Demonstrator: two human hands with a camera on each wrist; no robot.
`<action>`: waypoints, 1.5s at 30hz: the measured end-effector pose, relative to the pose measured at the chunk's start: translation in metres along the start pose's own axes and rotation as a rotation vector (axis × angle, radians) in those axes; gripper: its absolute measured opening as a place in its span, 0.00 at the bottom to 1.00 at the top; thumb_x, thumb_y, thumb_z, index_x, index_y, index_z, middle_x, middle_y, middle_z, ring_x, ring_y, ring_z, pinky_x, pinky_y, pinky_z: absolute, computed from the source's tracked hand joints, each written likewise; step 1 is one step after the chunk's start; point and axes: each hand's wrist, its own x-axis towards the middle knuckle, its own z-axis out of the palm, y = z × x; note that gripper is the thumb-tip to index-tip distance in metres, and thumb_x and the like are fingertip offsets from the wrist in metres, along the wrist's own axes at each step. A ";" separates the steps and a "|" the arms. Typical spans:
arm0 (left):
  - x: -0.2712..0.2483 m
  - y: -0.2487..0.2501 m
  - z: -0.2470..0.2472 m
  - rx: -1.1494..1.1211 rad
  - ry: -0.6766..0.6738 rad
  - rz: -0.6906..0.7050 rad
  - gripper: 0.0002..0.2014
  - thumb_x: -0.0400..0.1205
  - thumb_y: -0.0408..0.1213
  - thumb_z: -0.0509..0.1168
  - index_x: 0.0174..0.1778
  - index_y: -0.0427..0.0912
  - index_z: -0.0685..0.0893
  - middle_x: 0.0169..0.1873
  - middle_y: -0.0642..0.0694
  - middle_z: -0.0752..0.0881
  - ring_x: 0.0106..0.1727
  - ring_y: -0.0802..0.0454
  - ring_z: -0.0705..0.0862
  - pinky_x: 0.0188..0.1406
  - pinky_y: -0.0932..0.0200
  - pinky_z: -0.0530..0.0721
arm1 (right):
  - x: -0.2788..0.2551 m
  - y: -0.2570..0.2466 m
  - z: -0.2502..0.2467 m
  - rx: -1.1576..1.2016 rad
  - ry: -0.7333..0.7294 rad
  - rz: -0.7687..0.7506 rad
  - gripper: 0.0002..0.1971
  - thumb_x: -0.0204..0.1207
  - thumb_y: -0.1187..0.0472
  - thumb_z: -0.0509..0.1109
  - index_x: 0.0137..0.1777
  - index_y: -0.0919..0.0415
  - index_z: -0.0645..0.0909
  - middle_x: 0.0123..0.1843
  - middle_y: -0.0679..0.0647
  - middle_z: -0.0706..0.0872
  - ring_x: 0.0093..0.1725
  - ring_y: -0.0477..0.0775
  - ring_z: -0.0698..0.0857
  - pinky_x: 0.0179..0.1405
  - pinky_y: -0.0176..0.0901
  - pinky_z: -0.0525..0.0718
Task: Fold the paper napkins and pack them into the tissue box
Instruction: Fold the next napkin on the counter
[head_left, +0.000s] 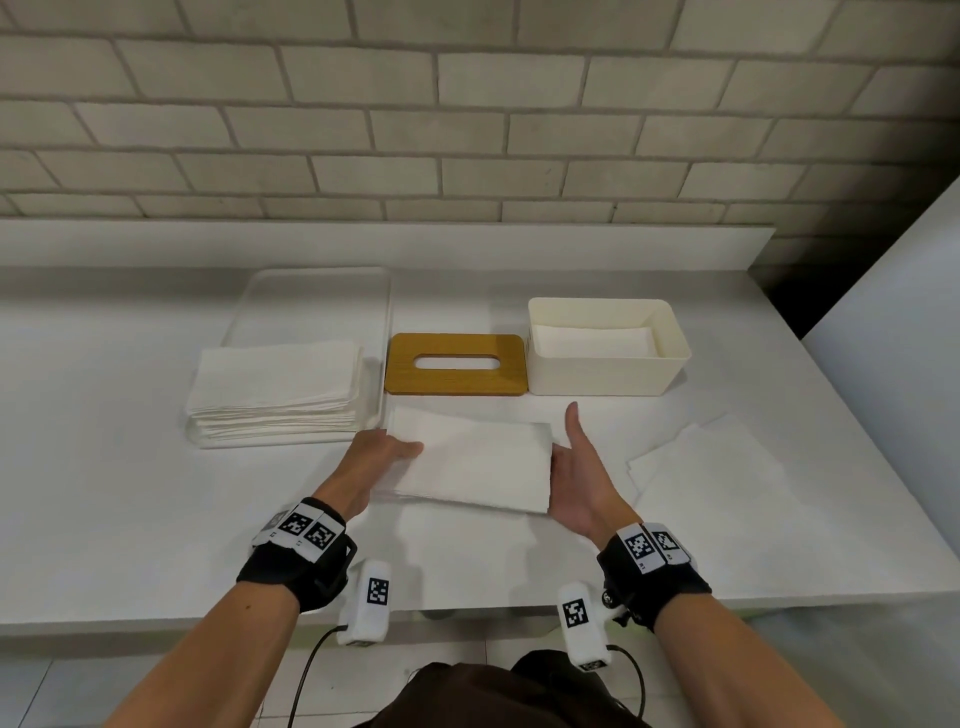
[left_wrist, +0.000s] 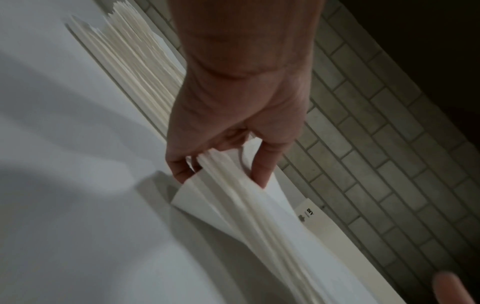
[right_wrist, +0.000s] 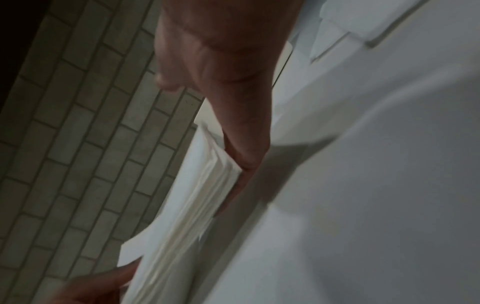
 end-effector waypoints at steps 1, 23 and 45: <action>0.000 -0.002 0.002 0.006 0.010 -0.011 0.19 0.75 0.36 0.74 0.61 0.36 0.83 0.58 0.41 0.88 0.61 0.42 0.84 0.67 0.47 0.78 | -0.001 0.001 0.002 -0.040 0.000 -0.007 0.34 0.79 0.33 0.58 0.70 0.61 0.80 0.64 0.59 0.88 0.62 0.58 0.88 0.65 0.58 0.81; -0.003 0.000 0.010 -0.676 -0.212 -0.132 0.40 0.74 0.65 0.66 0.75 0.41 0.72 0.61 0.36 0.82 0.62 0.38 0.82 0.74 0.41 0.73 | -0.013 -0.043 0.046 -0.226 -0.219 -0.206 0.34 0.65 0.74 0.73 0.73 0.59 0.75 0.64 0.62 0.86 0.60 0.64 0.86 0.51 0.55 0.89; -0.004 0.007 0.016 -0.144 -0.075 0.286 0.12 0.71 0.24 0.77 0.46 0.43 0.88 0.39 0.52 0.93 0.44 0.54 0.92 0.52 0.56 0.87 | 0.022 -0.013 -0.016 -0.445 0.194 -0.400 0.12 0.73 0.74 0.73 0.52 0.59 0.88 0.54 0.61 0.91 0.57 0.63 0.88 0.61 0.56 0.84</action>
